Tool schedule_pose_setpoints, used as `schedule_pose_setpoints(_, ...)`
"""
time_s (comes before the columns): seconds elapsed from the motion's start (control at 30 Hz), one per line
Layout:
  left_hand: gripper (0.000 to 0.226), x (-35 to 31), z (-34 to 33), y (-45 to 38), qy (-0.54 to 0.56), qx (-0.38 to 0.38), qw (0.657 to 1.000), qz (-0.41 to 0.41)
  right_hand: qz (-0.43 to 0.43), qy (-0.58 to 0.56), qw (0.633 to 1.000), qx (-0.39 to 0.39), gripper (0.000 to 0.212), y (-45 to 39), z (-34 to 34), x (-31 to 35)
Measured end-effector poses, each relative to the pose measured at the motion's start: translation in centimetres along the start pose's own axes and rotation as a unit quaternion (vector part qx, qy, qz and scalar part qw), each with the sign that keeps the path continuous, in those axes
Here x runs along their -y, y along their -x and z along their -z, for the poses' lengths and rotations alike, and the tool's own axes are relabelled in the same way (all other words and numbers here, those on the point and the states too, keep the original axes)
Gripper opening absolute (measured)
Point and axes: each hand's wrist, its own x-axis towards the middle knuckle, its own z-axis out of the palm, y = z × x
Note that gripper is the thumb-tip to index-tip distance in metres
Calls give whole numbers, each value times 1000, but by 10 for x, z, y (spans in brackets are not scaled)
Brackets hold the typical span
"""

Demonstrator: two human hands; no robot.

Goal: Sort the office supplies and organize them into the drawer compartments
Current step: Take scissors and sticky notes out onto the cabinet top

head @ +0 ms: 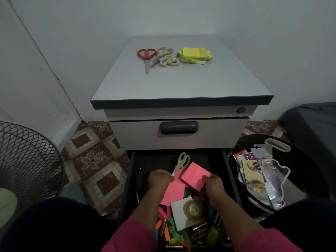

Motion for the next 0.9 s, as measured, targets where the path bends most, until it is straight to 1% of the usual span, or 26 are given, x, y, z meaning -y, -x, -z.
schedule_pose_setpoints(0.07, 21, 0, 4, 0, 24, -3, 999, 21, 8, 39, 999, 9, 12, 0, -5, -4)
schedule_pose_setpoints(0.13, 20, 1, 4, -1, 40, -4, 999, 36, 29, 71, 997, 9, 17, -3, -10, -6)
schedule_pose_setpoints(0.23, 19, 1, 2, 0, 61, -4, 997, 48, 69, 145, 987, 6, 11, -3, -17, -5)
schedule_pose_setpoints(0.27, 19, 0, 1, 0, 69, -6, 996, 48, 76, 165, 983, 4, 13, -2, -18, -4)
schedule_pose_setpoints(0.33, 20, 0, 1, 1, 79, -11, 996, 50, 75, 174, 982, 5, 24, -2, -20, -4)
schedule_pose_setpoints(0.43, 21, 2, 0, 2, 86, -4, 995, 48, 30, 138, 990, 3, 40, -7, -29, -10)
schedule_pose_setpoints(0.5, 20, 3, 0, 4, 91, -1, 995, 50, -10, 96, 995, 0, 45, -11, -34, -14)
schedule_pose_setpoints(0.57, 20, 3, 0, 5, 85, -2, 995, 50, -40, 59, 997, 1, 41, -13, -35, -16)
schedule_pose_setpoints(0.77, 21, 5, -2, 4, 59, 0, 997, 48, -103, 29, 994, 34, 20, -12, -28, -10)
schedule_pose_setpoints(0.9, 19, 5, -2, 3, 45, 8, 998, 50, -140, 31, 988, 62, 22, -9, -29, -6)
